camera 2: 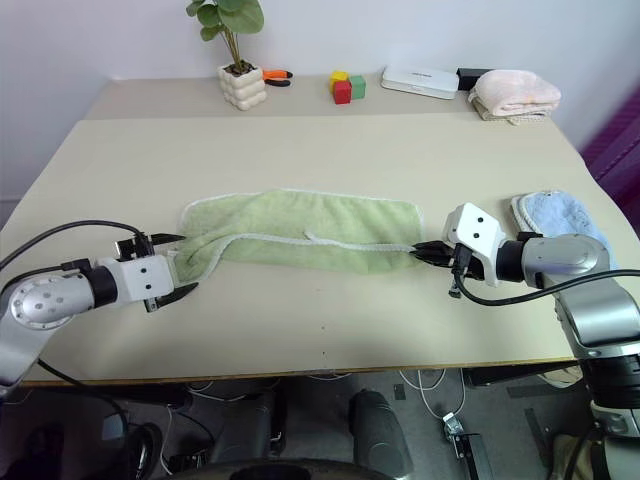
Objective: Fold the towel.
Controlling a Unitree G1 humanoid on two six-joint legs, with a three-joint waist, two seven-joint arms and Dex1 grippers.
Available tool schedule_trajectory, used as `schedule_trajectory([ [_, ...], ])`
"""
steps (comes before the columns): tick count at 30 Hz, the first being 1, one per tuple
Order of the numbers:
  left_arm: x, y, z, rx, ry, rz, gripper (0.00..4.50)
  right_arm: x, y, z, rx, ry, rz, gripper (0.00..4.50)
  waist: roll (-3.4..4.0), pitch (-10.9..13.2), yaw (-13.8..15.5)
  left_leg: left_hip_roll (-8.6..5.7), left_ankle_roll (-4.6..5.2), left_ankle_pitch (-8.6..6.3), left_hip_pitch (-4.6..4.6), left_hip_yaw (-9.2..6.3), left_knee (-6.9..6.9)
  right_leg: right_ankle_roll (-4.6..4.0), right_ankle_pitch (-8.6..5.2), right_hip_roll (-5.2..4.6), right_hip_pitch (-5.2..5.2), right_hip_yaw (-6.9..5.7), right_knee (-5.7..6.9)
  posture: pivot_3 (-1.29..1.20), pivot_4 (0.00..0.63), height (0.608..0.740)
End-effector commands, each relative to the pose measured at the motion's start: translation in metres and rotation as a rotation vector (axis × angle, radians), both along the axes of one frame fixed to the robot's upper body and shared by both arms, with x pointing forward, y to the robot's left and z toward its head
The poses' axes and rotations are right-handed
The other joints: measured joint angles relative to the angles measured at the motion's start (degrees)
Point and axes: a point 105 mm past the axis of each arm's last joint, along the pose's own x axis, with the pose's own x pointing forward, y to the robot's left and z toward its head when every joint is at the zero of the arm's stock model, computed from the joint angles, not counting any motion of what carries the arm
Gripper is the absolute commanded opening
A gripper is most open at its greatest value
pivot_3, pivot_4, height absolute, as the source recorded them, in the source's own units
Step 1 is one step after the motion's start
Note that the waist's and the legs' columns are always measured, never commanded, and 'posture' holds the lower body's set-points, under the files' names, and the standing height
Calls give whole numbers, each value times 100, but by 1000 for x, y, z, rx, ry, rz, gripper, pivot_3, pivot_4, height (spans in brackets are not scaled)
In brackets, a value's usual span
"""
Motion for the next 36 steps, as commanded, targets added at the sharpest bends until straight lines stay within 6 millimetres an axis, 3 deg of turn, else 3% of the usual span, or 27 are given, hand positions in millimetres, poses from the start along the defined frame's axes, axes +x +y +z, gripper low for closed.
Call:
schedule_trajectory([
  [1,-7,-2,-3,47,-6,-40,4441,-1,-1,10,-10,-42,12,0,0,0,0,0,0,0,0,0,0,0,0,0,0,0,0,0,150,740],
  [5,-14,-6,-10,48,16,-74,4441,-2,0,9,-12,-36,18,0,3,-2,-2,0,0,0,3,1,0,1,0,0,2,1,0,0,150,740],
  [11,-4,10,-17,131,-9,8,4441,-2,0,10,-14,-35,18,0,7,-4,6,0,0,0,12,3,-2,1,0,0,9,3,0,0,150,740],
  [14,-3,11,-22,120,11,24,3590,-2,-1,11,-14,-37,16,0,8,-5,7,0,0,0,25,3,-4,1,0,0,18,3,2,0,150,740],
  [16,-2,9,-24,109,11,32,2762,-2,-1,11,-14,-38,15,0,8,-5,6,0,0,0,30,4,-6,1,0,1,20,4,5,0,150,740],
  [21,0,6,-26,76,25,45,104,-2,-2,11,-15,-40,10,0,9,-6,2,0,1,0,32,4,-9,1,0,2,21,5,6,0,150,740],
  [29,2,13,-21,54,12,78,46,-1,-2,10,-15,-39,7,0,9,-6,-3,0,1,0,33,4,-11,1,0,2,20,5,6,0,150,740],
  [36,-1,8,18,-169,-40,35,46,1,-1,9,-20,-42,12,0,6,-4,-4,1,1,0,30,4,-13,2,0,3,17,5,6,0,150,740],
])
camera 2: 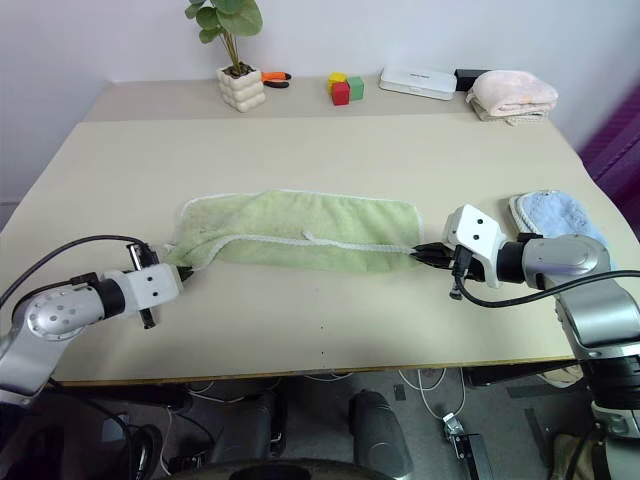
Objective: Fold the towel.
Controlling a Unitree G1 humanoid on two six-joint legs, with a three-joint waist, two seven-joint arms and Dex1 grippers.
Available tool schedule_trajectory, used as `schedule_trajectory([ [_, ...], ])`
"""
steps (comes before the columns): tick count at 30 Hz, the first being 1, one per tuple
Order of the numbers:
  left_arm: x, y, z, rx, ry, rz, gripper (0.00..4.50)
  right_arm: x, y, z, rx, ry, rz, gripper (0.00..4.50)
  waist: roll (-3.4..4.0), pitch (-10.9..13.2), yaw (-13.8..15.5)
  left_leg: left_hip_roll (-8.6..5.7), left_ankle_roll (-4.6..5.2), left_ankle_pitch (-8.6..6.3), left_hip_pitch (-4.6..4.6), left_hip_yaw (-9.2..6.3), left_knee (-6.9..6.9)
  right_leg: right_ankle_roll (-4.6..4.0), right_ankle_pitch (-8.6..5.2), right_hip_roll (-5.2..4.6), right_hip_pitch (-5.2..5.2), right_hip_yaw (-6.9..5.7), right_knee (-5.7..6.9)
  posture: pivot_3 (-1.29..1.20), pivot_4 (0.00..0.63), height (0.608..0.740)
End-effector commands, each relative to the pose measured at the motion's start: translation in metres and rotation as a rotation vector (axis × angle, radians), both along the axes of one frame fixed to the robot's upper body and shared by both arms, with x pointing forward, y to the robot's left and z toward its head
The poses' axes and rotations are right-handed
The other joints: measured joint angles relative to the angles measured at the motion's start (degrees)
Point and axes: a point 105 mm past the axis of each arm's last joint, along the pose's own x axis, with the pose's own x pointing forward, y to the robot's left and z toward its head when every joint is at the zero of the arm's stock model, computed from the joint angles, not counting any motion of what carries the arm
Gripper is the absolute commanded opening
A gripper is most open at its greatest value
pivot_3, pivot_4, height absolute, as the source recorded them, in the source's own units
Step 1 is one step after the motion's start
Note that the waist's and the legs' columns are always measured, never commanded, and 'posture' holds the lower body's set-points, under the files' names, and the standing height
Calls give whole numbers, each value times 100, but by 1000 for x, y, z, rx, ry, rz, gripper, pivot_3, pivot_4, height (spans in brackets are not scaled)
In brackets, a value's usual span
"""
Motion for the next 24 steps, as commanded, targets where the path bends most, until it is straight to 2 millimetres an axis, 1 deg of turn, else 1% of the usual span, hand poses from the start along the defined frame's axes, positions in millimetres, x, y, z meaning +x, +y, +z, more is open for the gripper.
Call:
schedule_trajectory([
  [1,-6,4,31,-66,-52,-62,46,2,-1,11,-8,-49,9,0,0,0,-2,0,0,0,0,0,0,0,0,0,0,0,0,0,150,740],
  [4,-13,10,40,-111,-37,-104,46,2,-2,11,-11,-49,9,0,0,0,-4,0,0,0,0,1,-3,-1,0,0,-1,0,-1,0,150,740],
  [8,-36,17,36,-113,70,-205,46,0,-5,20,6,-52,20,0,0,0,-9,0,0,0,1,7,-6,-2,-1,-3,-3,2,-3,0,150,740],
  [11,-46,24,36,-116,110,-242,46,-3,-9,26,-3,-46,29,0,1,1,-10,1,0,0,1,7,-8,-3,-1,-2,-7,2,-2,0,150,740],
  [14,-44,36,37,-127,118,-221,46,-5,-14,26,-26,-30,29,0,0,1,8,2,0,0,1,8,-7,-4,-2,-4,-6,2,-3,0,150,740],
  [17,-33,42,40,-132,89,-195,46,1,-15,27,-38,-60,11,0,0,0,6,2,0,0,1,7,-5,-4,-2,-3,-5,1,-2,0,150,740],
  [19,-18,48,43,-159,61,-140,46,10,-20,26,-71,-95,-24,0,0,1,2,1,0,0,1,9,-6,-4,-2,-3,-6,2,-2,0,150,740],
  [21,1,50,49,-151,2,-114,46,23,-24,29,-88,-140,-62,0,0,0,9,1,0,0,1,9,-4,-3,-1,-1,-6,2,-1,0,150,740],
  [24,54,45,76,-162,-141,-54,46,61,-18,57,-94,-337,-120,0,0,2,15,0,0,1,2,8,4,1,1,6,-4,1,4,0,150,740],
])
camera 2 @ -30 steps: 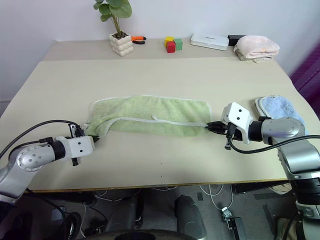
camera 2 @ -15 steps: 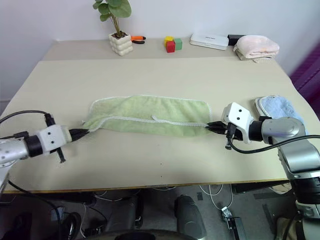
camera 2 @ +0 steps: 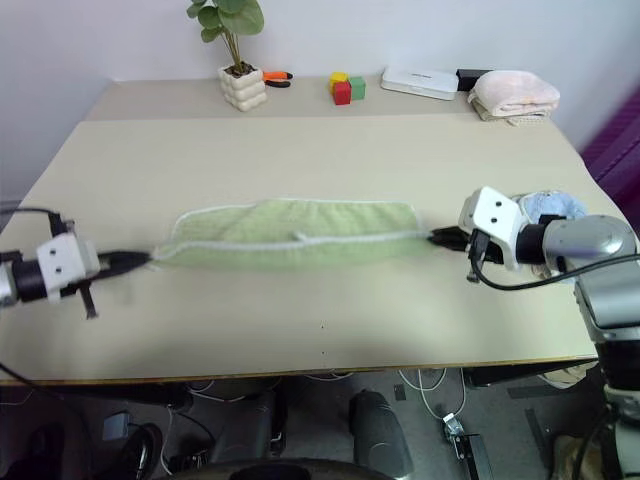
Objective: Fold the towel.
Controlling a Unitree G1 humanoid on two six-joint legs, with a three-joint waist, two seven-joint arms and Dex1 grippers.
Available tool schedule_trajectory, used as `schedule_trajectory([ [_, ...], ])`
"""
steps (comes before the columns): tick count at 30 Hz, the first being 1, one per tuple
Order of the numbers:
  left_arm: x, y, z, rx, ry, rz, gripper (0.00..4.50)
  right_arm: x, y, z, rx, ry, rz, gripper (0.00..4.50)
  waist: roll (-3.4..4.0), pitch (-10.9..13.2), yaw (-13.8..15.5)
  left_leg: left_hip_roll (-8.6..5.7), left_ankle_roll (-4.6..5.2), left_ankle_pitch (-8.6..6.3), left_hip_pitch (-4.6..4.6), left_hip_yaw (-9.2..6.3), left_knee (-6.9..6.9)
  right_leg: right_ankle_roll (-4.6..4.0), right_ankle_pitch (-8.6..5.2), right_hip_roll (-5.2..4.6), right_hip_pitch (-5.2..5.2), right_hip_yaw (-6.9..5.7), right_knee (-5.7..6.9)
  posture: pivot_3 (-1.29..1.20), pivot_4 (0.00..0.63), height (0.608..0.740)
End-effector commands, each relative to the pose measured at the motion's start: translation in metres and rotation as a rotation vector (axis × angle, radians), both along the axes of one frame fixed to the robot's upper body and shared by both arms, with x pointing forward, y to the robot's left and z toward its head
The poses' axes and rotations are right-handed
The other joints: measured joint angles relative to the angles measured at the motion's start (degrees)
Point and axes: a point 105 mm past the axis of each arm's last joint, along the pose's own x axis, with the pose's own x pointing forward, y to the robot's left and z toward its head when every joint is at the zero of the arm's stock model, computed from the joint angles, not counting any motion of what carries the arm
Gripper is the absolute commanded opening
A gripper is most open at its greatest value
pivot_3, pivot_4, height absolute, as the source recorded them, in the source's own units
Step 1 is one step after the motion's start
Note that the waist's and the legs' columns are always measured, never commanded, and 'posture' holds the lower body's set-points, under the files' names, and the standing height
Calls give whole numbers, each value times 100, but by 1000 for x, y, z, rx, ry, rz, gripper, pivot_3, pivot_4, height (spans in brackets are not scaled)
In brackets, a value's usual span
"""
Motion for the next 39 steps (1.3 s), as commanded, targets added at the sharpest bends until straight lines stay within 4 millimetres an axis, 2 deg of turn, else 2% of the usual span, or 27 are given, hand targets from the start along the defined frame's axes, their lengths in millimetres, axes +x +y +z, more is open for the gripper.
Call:
schedule_trajectory([
  [1,44,-4,27,16,-129,66,46,34,7,37,-24,-225,-33,0,0,2,4,-1,-2,2,-2,-1,5,7,5,2,0,0,4,0,150,740],
  [2,53,-6,33,25,-155,67,46,42,8,45,-40,-280,-39,0,0,2,-6,-1,-1,2,-8,-2,10,20,13,5,-3,0,7,0,150,740],
  [3,67,-6,51,23,-208,97,46,54,7,65,-14,-364,-84,0,0,2,-8,-1,-2,2,-18,-3,11,26,16,5,-8,0,6,0,150,740],
  [5,90,-1,109,11,-371,188,46,70,3,120,3,-608,-175,0,-4,14,-11,-3,-1,2,-32,-3,12,50,29,5,-20,1,5,0,150,740],
  [7,97,10,149,19,-485,273,46,73,-4,156,44,-755,-238,0,-4,15,-16,-4,-4,4,-103,-7,21,56,33,5,-91,1,20,0,150,740],
  [9,96,21,181,24,-571,336,46,70,-10,179,114,-833,-267,0,-4,15,-35,-4,-5,5,-143,-8,24,58,34,3,-131,1,21,0,150,740],
  [11,91,25,202,-3,-615,355,46,65,-10,189,179,-849,-245,0,-3,14,-44,-5,-4,4,-136,1,-8,59,33,0,-130,0,-7,0,150,740],
  [12,89,24,202,-8,-595,319,46,61,-7,186,203,-838,-213,0,1,11,-43,-5,-9,7,-134,5,-20,59,33,-1,-130,-1,-8,0,150,740],
  [15,84,19,182,5,-517,218,46,48,9,160,240,-725,-90,0,8,8,-25,2,-19,13,-129,34,-27,61,29,-5,-126,-7,-8,0,150,740],
  [20,68,14,119,26,-314,24,46,20,26,90,199,-462,25,0,12,13,-19,12,-17,13,-129,56,3,61,29,-11,-122,-9,12,0,150,740],
  [24,58,8,82,28,-202,-66,46,3,40,72,183,-339,107,0,10,17,-18,13,-16,12,-131,55,76,61,30,-11,-120,-5,74,0,150,740],
  [26,58,6,70,23,-184,-68,46,-9,46,64,190,-236,160,0,10,15,-3,15,-16,12,-124,53,78,60,29,-10,-115,-3,79,0,150,740],
  [30,52,-1,49,35,-138,-112,46,-46,48,50,172,10,275,0,3,12,53,14,-14,11,-115,49,79,60,29,-11,-98,-4,78,0,150,740],
  [36,51,-7,36,12,-93,-131,46,-97,33,40,137,346,352,0,2,11,131,15,-9,8,-113,48,83,60,29,-10,-99,-4,77,0,150,740],
  [39,53,-14,32,5,-82,-152,46,-113,9,32,54,480,315,0,-2,8,140,14,-9,8,-114,46,88,59,29,-11,-95,-5,77,0,150,740],
])
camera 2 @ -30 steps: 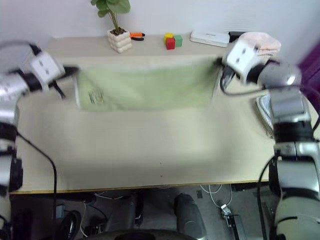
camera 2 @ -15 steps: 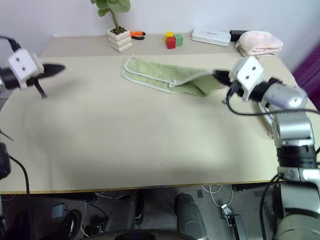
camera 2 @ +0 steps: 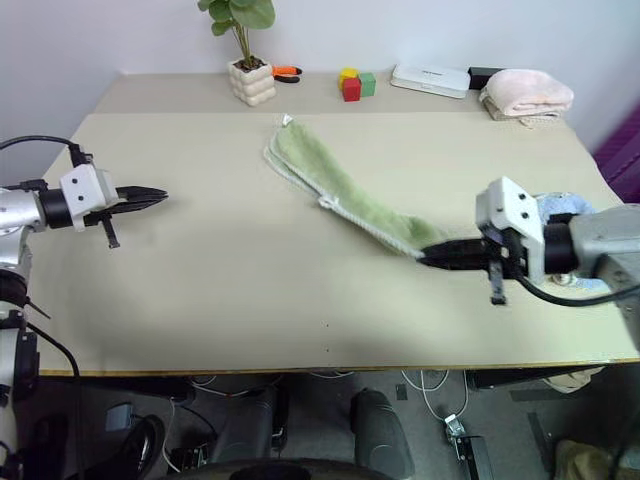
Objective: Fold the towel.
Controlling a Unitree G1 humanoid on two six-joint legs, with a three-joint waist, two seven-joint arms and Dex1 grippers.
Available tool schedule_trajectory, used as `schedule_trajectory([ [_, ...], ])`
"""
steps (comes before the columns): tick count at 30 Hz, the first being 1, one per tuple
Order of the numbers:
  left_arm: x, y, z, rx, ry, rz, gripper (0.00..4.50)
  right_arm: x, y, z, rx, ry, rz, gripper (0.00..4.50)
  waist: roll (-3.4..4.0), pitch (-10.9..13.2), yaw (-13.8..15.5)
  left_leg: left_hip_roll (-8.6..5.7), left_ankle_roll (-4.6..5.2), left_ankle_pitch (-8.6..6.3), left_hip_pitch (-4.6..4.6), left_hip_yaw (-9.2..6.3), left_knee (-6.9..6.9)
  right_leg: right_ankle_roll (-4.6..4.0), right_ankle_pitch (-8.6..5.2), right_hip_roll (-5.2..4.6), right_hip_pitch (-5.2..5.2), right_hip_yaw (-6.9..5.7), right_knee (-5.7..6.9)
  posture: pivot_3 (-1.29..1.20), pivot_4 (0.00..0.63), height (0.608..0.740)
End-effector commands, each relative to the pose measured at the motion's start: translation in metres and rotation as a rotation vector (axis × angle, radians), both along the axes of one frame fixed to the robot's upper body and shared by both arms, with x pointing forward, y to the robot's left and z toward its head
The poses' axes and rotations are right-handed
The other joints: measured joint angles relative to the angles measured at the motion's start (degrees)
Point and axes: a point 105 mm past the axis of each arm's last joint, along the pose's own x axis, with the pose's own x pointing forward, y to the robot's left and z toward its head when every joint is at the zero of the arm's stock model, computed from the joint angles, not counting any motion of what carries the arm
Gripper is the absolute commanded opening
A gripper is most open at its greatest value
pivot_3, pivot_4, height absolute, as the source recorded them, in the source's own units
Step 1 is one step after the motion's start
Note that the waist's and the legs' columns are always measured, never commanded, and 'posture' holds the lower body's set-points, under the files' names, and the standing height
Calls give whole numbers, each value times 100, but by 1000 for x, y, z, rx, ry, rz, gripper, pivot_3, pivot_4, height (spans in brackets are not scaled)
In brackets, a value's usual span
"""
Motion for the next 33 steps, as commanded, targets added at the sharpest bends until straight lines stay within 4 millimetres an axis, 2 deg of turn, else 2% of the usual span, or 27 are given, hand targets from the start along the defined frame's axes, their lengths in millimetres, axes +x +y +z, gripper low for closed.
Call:
schedule_trajectory([
  [1,3,-6,8,-19,-24,-18,46,-12,-20,7,-84,43,-4,0,-3,-3,-21,0,0,0,0,0,2,0,0,0,0,0,0,0,150,740],
  [3,7,-14,6,-20,-20,-31,46,-4,-69,-20,-379,45,-127,0,-3,-5,-17,0,0,0,0,1,7,0,0,0,0,1,0,0,150,740],
  [4,11,-18,4,-22,-20,-33,46,-5,-87,-28,-479,65,-155,0,-8,-7,-8,0,0,0,0,0,9,0,0,0,1,0,0,0,150,740],
  [7,15,-32,-1,-29,-15,-67,46,3,-102,-32,-599,-2,-166,0,-9,-8,-29,-2,0,0,-1,4,12,0,-1,-1,1,3,-3,0,150,740],
  [11,37,-68,-8,-67,-49,-58,46,21,-56,-26,-401,-115,-110,0,-8,-8,-78,0,0,0,3,-1,3,1,0,7,-4,4,2,0,150,740],
  [14,49,-99,-10,-57,-71,-81,46,26,-47,-30,-389,-134,-100,0,-10,-7,-51,-2,0,0,-2,-8,6,3,1,8,-4,3,2,0,150,740],
  [18,70,-121,-4,-60,-93,-11,46,29,-42,-32,-362,-147,-102,0,-11,-6,-10,-5,1,-1,-12,-8,10,7,3,6,-5,2,-6,0,150,740],
  [21,74,-136,-4,-56,-92,-24,1327,28,-38,-34,-344,-145,-103,0,-11,-7,-17,-7,1,-1,-12,-8,14,9,5,5,-4,2,-5,0,150,740],
  [25,87,-148,6,-123,-123,62,3309,25,-36,-37,-322,-146,-120,0,-11,-7,-21,-6,1,-1,-11,-11,11,10,5,6,-4,2,-5,0,150,740],
  [27,90,-156,5,-155,-112,80,4339,25,-35,-39,-317,-153,-127,0,-11,-7,-26,-7,1,-1,-12,-12,11,10,5,6,-4,2,-5,0,150,740],
  [33,91,-189,-9,-261,8,76,4435,26,-29,-39,-296,-175,-141,0,-11,-7,-13,-8,0,0,-13,-12,13,10,5,6,-4,1,-4,0,150,740],
])
